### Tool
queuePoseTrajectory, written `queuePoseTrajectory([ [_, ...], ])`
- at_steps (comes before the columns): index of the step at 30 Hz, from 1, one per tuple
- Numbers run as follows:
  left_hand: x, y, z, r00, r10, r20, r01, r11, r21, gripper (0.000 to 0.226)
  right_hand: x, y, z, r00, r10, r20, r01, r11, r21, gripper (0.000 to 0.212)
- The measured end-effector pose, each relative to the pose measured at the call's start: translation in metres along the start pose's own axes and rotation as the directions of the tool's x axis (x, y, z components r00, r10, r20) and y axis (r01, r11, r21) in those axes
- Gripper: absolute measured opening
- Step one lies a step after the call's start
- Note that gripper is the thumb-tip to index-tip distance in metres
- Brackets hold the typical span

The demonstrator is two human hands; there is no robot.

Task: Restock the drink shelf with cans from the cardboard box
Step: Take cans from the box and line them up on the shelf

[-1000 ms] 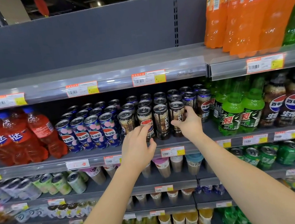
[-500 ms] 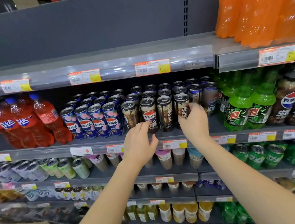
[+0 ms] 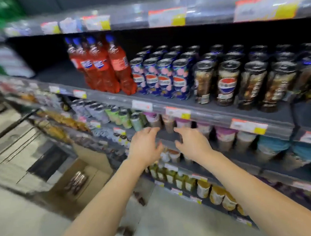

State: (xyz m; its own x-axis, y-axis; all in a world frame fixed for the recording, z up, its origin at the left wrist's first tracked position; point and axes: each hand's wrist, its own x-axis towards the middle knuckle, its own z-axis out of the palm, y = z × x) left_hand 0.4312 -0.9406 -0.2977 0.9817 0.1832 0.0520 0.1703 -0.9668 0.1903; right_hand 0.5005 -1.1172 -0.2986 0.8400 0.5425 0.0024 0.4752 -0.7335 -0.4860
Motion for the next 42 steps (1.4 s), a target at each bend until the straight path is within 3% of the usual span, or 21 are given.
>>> queuePoseTrajectory([
  [8, -0.106, -0.163, -0.016, 0.927, -0.372, 0.057, 0.365, 0.926, 0.099, 0.051, 0.031, -0.132, 0.108, 0.95, -0.213, 0.229, 0.233, 0.971, -0.062, 0.036],
  [15, -0.195, -0.303, -0.041, 0.855, -0.518, 0.028, 0.511, 0.851, 0.124, 0.055, 0.043, -0.274, 0.209, 0.855, -0.313, 0.414, 0.388, 0.915, -0.111, 0.067],
  [18, -0.228, -0.371, -0.05, 0.831, -0.555, 0.032, 0.549, 0.828, 0.112, 0.057, 0.045, -0.338, 0.254, 0.831, -0.317, 0.457, 0.414, 0.901, -0.128, 0.067],
  [22, -0.258, -0.448, -0.055, 0.821, -0.568, 0.052, 0.561, 0.821, 0.111, 0.057, 0.054, -0.409, 0.31, 0.828, -0.303, 0.471, 0.408, 0.902, -0.137, 0.054],
  [26, -0.266, -0.502, -0.051, 0.826, -0.556, 0.096, 0.547, 0.83, 0.104, 0.052, 0.065, -0.451, 0.349, 0.833, -0.252, 0.493, 0.37, 0.916, -0.156, 0.06],
  [33, -0.234, -0.57, -0.036, 0.856, -0.492, 0.159, 0.482, 0.871, 0.098, 0.052, 0.111, -0.474, 0.403, 0.846, -0.154, 0.511, 0.293, 0.934, -0.204, 0.054],
  [39, -0.172, -0.641, -0.017, 0.865, -0.447, 0.226, 0.424, 0.894, 0.148, 0.045, 0.184, -0.484, 0.458, 0.858, -0.029, 0.513, 0.178, 0.953, -0.245, 0.035],
  [42, -0.132, -0.682, -0.001, 0.854, -0.438, 0.283, 0.406, 0.899, 0.164, 0.045, 0.228, -0.487, 0.492, 0.86, 0.016, 0.511, 0.133, 0.958, -0.254, 0.039],
])
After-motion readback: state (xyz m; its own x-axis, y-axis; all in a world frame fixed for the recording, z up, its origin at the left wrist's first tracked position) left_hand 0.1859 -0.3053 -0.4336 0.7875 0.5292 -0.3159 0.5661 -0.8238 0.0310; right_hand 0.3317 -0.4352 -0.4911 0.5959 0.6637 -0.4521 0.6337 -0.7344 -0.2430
